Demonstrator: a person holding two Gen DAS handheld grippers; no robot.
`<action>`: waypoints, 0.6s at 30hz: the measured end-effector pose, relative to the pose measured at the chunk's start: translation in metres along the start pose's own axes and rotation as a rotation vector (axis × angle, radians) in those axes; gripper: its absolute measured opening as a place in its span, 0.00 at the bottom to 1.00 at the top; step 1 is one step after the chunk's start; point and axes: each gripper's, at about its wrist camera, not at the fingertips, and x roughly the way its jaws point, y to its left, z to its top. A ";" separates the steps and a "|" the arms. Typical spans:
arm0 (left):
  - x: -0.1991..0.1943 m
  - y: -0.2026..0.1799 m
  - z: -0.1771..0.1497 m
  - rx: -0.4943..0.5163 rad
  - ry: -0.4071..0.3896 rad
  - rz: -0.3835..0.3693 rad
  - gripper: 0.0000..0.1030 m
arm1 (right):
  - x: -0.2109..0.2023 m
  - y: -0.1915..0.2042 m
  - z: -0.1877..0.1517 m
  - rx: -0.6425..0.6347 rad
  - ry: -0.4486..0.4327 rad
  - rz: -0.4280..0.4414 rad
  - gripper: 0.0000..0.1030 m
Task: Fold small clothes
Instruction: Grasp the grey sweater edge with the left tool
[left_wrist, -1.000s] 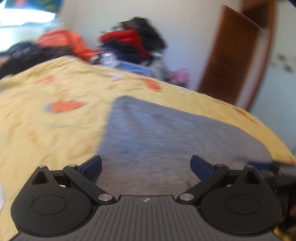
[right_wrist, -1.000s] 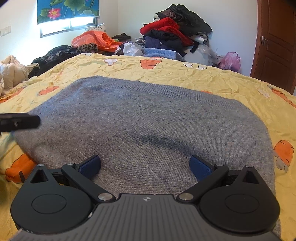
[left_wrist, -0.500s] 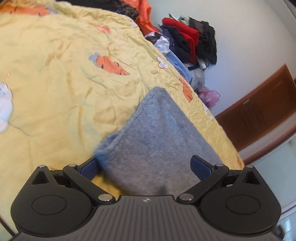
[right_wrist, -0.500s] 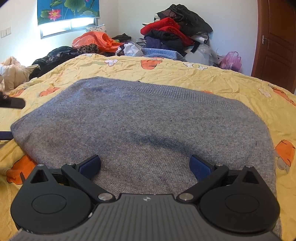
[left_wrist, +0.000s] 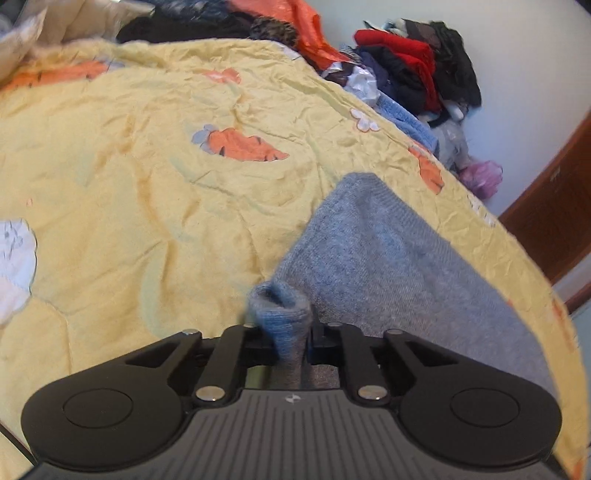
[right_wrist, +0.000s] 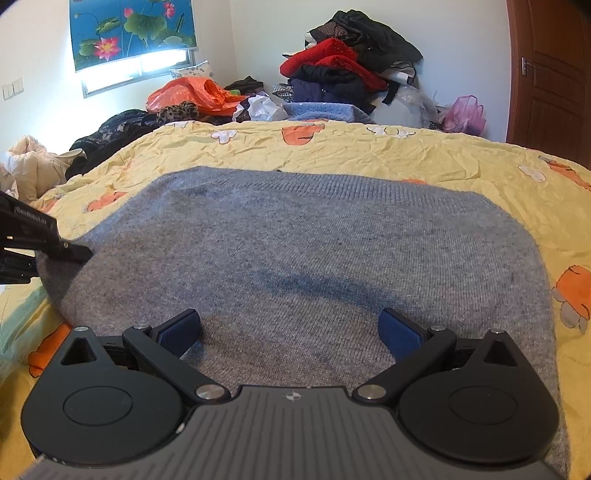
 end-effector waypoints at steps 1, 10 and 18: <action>-0.002 -0.005 -0.002 0.045 -0.012 0.009 0.06 | 0.000 0.000 0.000 0.000 0.000 0.000 1.00; -0.005 -0.019 -0.015 0.156 -0.033 -0.021 0.07 | 0.004 0.008 0.003 -0.067 0.036 -0.016 1.00; 0.001 0.006 -0.009 0.082 -0.014 -0.111 0.12 | 0.005 0.016 0.000 -0.102 0.033 -0.048 1.00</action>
